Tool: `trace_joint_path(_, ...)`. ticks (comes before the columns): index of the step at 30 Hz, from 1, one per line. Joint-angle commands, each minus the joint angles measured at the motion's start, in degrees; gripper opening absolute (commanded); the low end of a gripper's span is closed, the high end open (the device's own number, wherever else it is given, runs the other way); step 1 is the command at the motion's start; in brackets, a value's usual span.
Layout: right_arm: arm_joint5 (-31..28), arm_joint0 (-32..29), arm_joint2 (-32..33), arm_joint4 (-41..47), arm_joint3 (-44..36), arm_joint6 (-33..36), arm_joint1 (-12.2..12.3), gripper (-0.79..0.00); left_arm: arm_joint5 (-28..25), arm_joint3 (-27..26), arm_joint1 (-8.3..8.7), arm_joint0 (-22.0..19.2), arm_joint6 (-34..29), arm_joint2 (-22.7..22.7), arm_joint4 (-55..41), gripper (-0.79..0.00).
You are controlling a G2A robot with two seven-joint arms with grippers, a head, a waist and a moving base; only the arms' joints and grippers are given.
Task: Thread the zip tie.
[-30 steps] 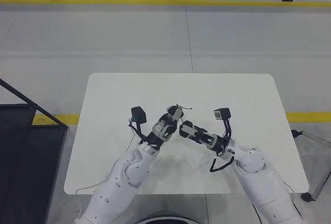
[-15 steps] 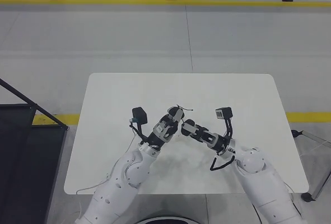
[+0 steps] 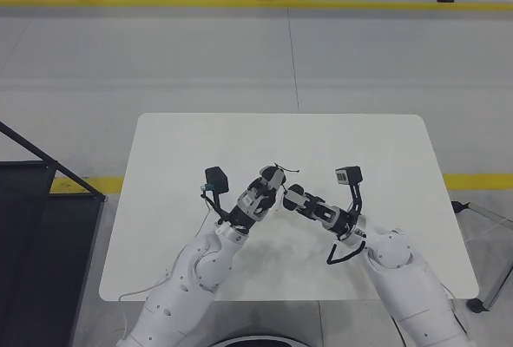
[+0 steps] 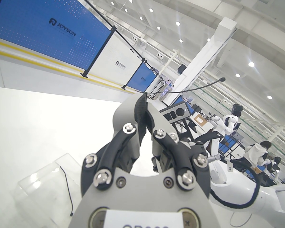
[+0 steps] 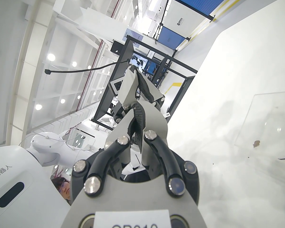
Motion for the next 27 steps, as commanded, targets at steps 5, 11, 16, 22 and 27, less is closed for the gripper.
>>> trace_joint_path(5,-0.02,0.0,0.04,-0.16,0.01,0.09,-0.04,-0.785,-0.57,0.11,-0.05,0.12,-0.1,-0.24,0.0,-0.785)
trace_joint_path(11,-0.35,-0.04,0.14,-0.45,0.1,0.11,-0.08,-0.785,-0.95,0.24,-0.13,0.07,-0.74,-0.52,-0.94,-0.785)
trace_joint_path(16,-0.76,-0.22,0.35,-0.49,0.16,0.12,-0.07,-0.785,-1.03,0.23,-0.19,0.07,-1.0,-0.68,-1.03,-0.742)
trace_joint_path(22,-0.98,-0.34,0.59,-0.33,0.16,0.13,-0.06,-0.785,-1.67,0.34,-0.24,0.06,-1.42,-0.83,-1.22,-0.619)
trace_joint_path(27,-1.21,-0.56,0.8,-0.21,0.05,0.09,-0.06,-0.785,-3.0,0.37,-0.15,0.18,-2.29,-1.32,-1.89,-0.631)
